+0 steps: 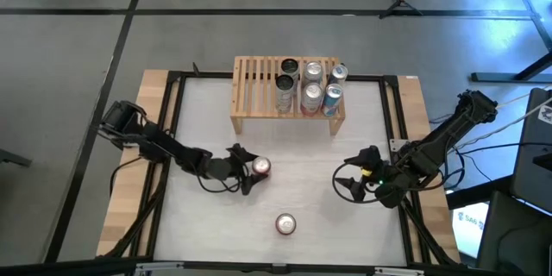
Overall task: Place canned beverage on shelf
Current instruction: Put the top red soda can on the shelf, then put the red soda can onto the shelf
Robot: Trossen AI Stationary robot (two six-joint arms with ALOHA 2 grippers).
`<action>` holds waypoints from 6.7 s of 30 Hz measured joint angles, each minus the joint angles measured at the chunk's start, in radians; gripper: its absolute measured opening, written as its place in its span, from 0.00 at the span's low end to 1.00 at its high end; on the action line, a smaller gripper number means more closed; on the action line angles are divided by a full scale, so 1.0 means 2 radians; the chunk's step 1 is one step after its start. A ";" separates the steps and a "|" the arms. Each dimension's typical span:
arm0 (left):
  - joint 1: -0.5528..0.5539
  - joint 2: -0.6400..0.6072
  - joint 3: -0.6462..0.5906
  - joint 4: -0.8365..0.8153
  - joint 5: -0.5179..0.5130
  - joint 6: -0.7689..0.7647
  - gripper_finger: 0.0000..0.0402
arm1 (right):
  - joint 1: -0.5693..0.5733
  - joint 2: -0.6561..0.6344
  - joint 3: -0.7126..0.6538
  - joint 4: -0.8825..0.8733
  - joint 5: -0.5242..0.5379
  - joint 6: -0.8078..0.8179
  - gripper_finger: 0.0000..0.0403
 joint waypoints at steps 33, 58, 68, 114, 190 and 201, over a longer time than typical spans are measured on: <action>0.096 -0.193 0.237 -0.412 0.134 0.117 0.69 | 0.000 0.000 0.000 0.013 -0.004 -0.017 0.89; 0.427 -0.158 0.319 -0.516 0.401 0.336 0.69 | 0.000 0.000 0.000 0.030 0.060 0.012 0.89; 0.467 -0.119 0.319 -0.468 0.452 0.363 0.69 | 0.000 0.000 0.000 0.041 0.072 0.036 0.89; 0.472 -0.147 0.318 -0.428 0.428 0.364 0.86 | 0.000 0.000 0.000 0.043 0.085 0.036 0.89; -0.173 0.074 0.318 -0.379 0.039 0.010 0.86 | 0.001 0.205 0.000 0.324 -0.131 -0.192 0.89; -0.150 0.169 0.318 -0.274 0.040 0.011 0.86 | 0.000 0.288 0.000 0.397 -0.111 -0.216 0.89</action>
